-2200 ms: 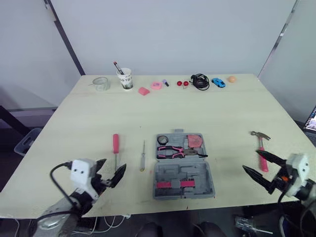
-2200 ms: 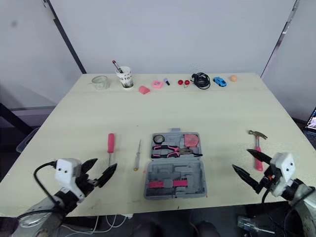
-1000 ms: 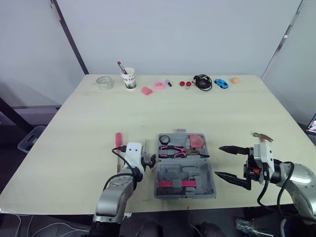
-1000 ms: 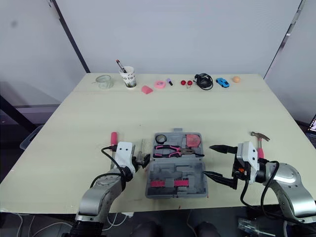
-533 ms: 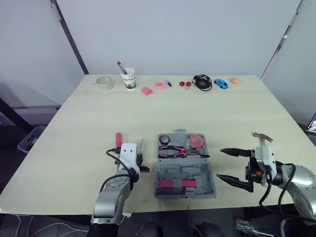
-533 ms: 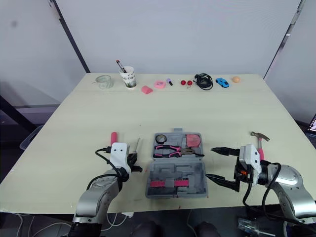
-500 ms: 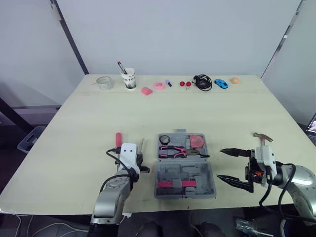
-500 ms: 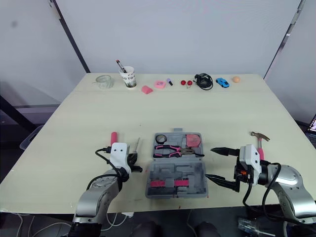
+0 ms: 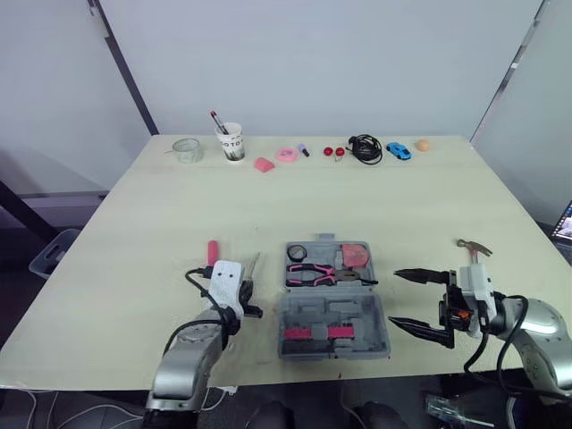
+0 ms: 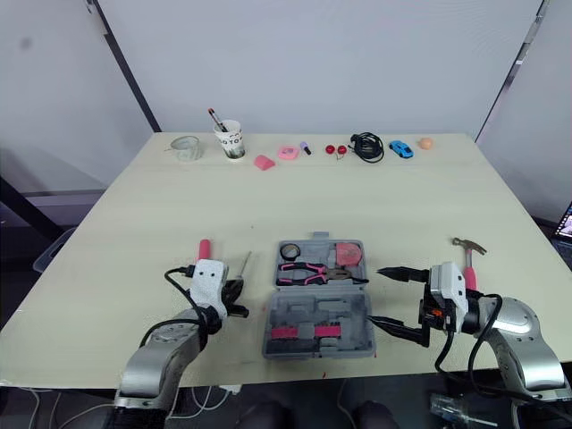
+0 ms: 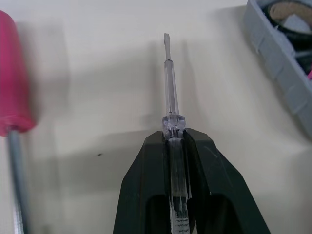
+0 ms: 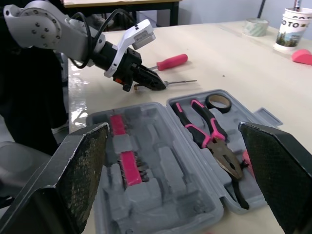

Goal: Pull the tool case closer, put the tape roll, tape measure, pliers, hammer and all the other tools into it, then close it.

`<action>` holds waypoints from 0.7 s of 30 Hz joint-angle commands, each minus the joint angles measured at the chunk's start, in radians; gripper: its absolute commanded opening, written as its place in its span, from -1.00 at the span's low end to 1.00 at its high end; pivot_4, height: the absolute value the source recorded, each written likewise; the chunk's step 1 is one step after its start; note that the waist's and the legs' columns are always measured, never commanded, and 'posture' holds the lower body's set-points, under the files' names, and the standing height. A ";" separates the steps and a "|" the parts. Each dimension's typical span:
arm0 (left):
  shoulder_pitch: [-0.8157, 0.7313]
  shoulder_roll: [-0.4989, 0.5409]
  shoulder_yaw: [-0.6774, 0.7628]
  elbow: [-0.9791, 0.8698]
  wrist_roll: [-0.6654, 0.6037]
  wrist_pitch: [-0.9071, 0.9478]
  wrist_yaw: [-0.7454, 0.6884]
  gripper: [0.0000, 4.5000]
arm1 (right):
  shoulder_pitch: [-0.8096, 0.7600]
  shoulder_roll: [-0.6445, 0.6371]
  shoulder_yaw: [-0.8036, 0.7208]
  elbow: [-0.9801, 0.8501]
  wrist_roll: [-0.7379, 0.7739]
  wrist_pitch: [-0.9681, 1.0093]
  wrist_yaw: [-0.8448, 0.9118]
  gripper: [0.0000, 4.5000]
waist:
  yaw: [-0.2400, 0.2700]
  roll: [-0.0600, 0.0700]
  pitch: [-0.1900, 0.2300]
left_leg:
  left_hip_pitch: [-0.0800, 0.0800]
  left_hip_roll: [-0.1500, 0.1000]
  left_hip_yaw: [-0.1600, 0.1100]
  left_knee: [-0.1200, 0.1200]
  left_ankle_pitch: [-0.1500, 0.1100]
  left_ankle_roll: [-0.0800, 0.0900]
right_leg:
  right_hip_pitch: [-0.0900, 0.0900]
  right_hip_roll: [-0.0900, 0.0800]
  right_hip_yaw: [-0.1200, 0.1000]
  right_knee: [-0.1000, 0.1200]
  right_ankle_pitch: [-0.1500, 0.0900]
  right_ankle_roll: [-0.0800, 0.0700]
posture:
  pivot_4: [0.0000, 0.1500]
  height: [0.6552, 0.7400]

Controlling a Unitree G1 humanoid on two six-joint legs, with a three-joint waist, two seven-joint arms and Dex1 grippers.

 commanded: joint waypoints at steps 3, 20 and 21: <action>0.025 0.122 0.018 -0.124 -0.014 0.007 -0.115 -0.98 | -0.025 -0.013 -0.009 -0.053 0.041 0.024 0.022 1.00 | 0.000 0.000 0.000 | 0.000 0.000 0.000 0.000 0.000 0.000 | 0.000 0.000 0.000 0.000 0.000 0.000 | 1.00 1.00; -0.153 0.523 -0.090 -0.112 -0.164 -0.067 -0.722 -0.98 | -0.053 -0.023 -0.041 -0.099 0.068 0.111 -0.023 1.00 | 0.002 0.001 0.004 | -0.001 0.001 0.001 0.000 0.000 0.000 | -0.001 -0.001 -0.001 0.000 0.000 0.000 | 1.00 1.00; -0.177 0.521 -0.107 -0.095 -0.168 -0.066 -0.740 -0.98 | -0.049 -0.027 -0.044 -0.103 0.067 0.113 -0.024 1.00 | 0.005 0.001 0.004 | -0.001 0.000 0.001 0.000 0.000 0.000 | -0.001 -0.001 -0.001 0.000 0.000 0.000 | 1.00 1.00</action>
